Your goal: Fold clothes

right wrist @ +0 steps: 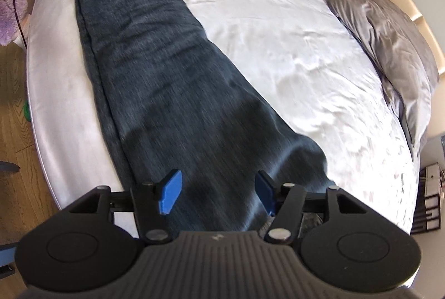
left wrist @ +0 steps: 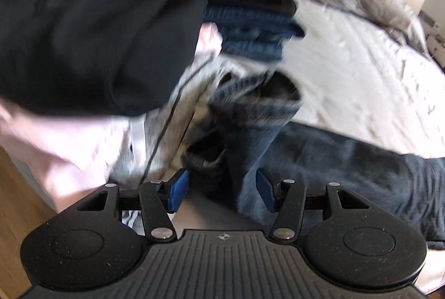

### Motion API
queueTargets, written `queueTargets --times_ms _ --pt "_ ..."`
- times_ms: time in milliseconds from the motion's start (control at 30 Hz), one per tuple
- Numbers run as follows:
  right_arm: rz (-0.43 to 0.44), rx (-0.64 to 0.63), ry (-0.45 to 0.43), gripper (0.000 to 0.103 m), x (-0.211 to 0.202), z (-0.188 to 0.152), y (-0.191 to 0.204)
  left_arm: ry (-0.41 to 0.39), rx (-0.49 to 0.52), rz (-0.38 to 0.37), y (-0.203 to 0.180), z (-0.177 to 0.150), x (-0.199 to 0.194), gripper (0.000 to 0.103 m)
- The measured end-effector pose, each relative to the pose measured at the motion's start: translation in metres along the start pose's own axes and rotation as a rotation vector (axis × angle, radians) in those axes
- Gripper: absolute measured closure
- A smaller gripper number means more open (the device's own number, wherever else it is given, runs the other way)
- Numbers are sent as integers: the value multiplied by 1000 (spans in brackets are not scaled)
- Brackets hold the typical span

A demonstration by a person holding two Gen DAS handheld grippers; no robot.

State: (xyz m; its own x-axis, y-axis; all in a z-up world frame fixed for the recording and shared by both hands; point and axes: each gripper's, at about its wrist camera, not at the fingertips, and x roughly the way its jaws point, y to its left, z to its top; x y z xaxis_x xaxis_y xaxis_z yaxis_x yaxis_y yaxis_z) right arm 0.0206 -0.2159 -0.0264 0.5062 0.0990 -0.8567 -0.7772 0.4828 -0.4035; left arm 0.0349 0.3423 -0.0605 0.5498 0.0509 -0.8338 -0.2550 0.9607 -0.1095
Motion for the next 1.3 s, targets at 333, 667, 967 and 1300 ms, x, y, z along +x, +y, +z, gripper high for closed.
queueTargets --times_ms 333,667,967,1300 --pt "20 -107 20 37 9 10 22 79 -130 -83 21 11 32 78" --pt "-34 -85 35 35 5 -5 15 -193 -48 -224 -39 32 -48 95" --pt "-94 39 98 35 4 -29 -4 -319 202 -471 -177 15 -103 95" --pt "-83 239 128 35 6 -56 -30 -151 560 -534 -301 -68 -63 95"
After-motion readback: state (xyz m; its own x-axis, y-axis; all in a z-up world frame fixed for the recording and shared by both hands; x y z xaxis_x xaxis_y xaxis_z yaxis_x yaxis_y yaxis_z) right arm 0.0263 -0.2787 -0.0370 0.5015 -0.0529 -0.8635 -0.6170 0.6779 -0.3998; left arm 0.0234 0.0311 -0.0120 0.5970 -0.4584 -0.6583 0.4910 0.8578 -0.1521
